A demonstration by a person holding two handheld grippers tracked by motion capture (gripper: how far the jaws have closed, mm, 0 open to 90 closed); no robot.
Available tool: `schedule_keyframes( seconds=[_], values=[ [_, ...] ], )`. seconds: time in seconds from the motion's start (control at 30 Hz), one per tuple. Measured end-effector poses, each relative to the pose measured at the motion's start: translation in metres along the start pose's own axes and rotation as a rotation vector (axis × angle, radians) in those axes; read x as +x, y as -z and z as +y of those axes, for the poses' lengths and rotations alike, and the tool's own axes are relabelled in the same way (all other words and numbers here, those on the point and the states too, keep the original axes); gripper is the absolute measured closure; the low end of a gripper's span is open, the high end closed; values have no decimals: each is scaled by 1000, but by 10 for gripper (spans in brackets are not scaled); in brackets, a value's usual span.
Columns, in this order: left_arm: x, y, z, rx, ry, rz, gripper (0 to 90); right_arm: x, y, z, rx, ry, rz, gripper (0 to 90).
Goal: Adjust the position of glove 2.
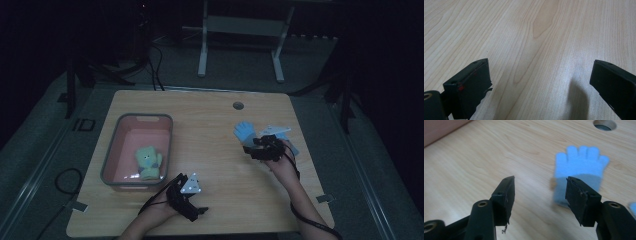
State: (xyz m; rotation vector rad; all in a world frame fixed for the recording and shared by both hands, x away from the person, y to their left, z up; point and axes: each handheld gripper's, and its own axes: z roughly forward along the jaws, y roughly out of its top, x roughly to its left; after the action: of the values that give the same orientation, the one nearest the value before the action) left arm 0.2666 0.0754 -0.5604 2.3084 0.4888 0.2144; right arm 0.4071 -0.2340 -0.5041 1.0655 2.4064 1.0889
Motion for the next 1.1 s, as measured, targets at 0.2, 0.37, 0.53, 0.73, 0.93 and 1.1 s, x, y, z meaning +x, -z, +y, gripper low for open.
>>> schedule_keyframes(
  seconds=[0.2,0.37,0.53,0.73,0.93,1.1],
  values=[
    [-1,0,0,-4,0,2,36,-12,-9,5,11,-23,-26,440],
    [0,1,0,-6,-1,-1,36,-29,-25,12,23,-40,-70,442],
    [0,1,0,-8,-1,-3,36,-41,-40,12,27,-51,-88,504],
    [0,0,0,-8,-1,-5,36,-50,-55,15,31,-66,-102,536],
    [-1,1,0,-10,-3,-5,36,-53,-72,6,51,-36,-117,548],
    [-2,0,-1,-5,-5,-6,36,-51,-71,2,40,-45,-112,626]
  ],
)
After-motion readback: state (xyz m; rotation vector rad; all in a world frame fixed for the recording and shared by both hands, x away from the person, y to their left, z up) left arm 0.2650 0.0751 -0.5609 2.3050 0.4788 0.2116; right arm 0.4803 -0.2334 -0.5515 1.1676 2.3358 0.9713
